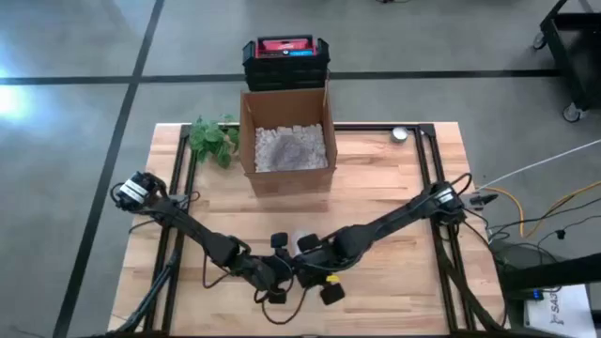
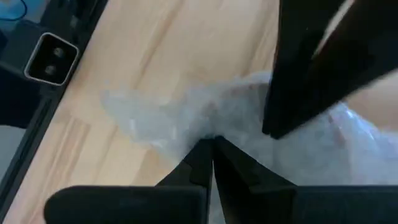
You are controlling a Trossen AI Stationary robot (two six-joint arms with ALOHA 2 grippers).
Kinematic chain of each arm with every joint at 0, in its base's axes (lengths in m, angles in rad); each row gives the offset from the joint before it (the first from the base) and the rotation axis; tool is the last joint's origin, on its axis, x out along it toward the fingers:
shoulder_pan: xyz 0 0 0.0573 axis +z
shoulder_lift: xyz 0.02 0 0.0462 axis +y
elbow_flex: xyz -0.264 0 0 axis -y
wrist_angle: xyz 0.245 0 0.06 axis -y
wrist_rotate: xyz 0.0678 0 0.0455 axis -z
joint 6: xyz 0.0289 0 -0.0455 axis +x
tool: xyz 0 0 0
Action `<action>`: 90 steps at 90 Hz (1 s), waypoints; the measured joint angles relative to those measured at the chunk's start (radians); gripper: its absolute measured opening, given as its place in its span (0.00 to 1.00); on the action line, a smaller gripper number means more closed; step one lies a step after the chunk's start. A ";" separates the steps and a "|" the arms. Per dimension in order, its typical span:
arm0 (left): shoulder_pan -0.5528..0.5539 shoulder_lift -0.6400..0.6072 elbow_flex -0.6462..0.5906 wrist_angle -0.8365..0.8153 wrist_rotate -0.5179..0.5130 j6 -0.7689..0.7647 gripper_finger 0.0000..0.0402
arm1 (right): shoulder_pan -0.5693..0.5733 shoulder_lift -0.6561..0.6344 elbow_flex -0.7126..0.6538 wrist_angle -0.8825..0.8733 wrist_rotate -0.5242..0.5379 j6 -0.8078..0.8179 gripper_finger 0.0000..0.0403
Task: Wrap mug
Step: Wrap the yellow mug using the bubble wrap
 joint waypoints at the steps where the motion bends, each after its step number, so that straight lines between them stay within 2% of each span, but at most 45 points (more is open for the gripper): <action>1: 0.000 0.000 0.000 0.001 0.000 0.000 0.00 | 0.000 0.003 0.001 -0.002 0.001 0.000 0.00; 49: 0.000 0.000 0.000 0.004 0.004 -0.001 0.00 | -0.012 0.086 0.002 -0.007 0.059 -0.078 0.00; 72: 0.000 0.000 0.000 0.004 0.005 -0.001 0.00 | -0.012 0.025 -0.005 -0.011 0.064 -0.032 0.00; 90: 0.000 0.000 0.000 0.004 0.005 -0.001 0.00 | -0.012 -0.026 -0.006 -0.069 0.062 -0.058 0.00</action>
